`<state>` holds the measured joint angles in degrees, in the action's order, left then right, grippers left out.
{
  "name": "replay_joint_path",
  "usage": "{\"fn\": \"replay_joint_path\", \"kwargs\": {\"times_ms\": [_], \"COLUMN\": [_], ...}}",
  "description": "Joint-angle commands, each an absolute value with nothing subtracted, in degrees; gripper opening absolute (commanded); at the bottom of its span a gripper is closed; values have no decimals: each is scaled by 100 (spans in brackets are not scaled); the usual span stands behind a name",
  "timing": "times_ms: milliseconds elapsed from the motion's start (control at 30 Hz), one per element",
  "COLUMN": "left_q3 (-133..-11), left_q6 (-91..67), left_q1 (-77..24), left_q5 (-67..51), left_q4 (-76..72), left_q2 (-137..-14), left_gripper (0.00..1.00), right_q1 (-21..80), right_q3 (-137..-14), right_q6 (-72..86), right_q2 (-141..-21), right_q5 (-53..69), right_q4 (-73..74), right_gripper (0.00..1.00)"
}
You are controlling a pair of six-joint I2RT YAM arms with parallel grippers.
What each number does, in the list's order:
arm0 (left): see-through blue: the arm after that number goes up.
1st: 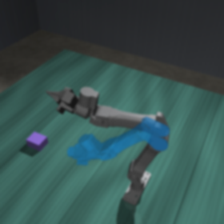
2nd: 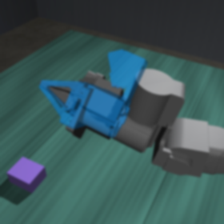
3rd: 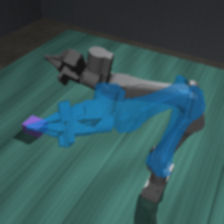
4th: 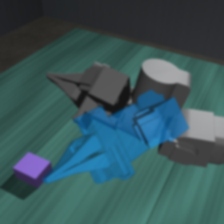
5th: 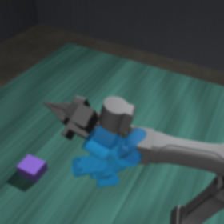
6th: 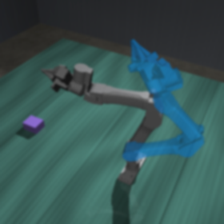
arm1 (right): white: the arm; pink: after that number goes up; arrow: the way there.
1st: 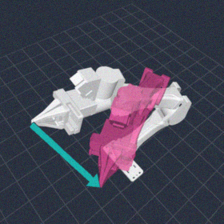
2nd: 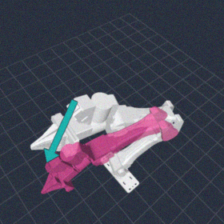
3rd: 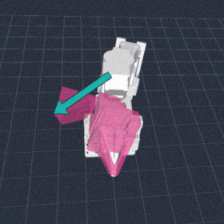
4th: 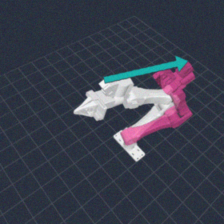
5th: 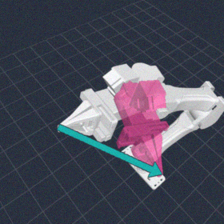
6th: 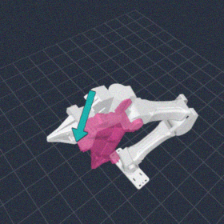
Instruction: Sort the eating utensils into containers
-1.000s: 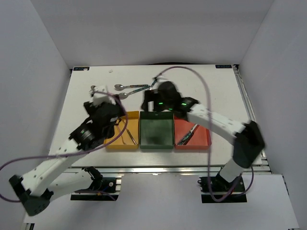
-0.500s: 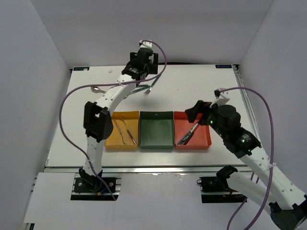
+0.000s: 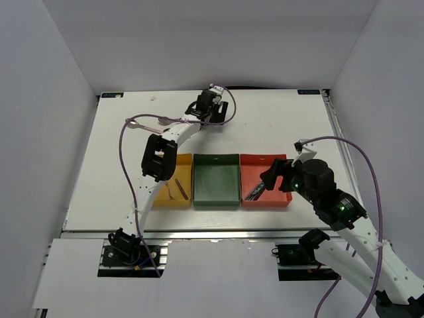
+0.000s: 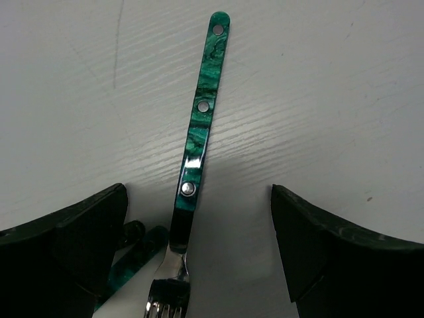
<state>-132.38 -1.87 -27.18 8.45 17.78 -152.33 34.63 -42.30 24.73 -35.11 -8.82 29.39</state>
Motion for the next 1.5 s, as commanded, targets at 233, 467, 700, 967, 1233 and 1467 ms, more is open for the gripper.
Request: {"fn": "replay_joint_path", "kwargs": {"times_ms": [233, 467, 700, 967, 1233, 1467], "left_q3": [-13685, -13615, -13201, -13237, -13140, -11078], "left_q6": [-334, -316, 220, -597, -1467, -2458], "left_q1": [-2514, -2549, -3049, -3243, -3234, -3226], "left_q5": [9, -360, 324, 808, 1361, 3019], "left_q4": [1459, 1635, 1530, 932, 624, 1168], "left_q2": [-15556, -15688, -15452, -14863, -13476, -11528], "left_gripper": [76, 46, 24, 0, 0, 0], "right_q1": [3463, 3454, 3463, 3463, 3463, 3463], "right_q3": [-4175, -4228, -4210, -4113, -4113, -4192], "right_q6": [2224, 2197, 2197, 2224, 2250, 2294], "right_q2": [-3226, -3147, -3015, -2909, -2830, -2804], "right_q5": [-853, -817, -739, -703, -703, -572], "right_q4": [3111, 3190, 3182, 3225, 3243, 3111], "right_gripper": [89, 89, 89, 89, 89, 89]}}
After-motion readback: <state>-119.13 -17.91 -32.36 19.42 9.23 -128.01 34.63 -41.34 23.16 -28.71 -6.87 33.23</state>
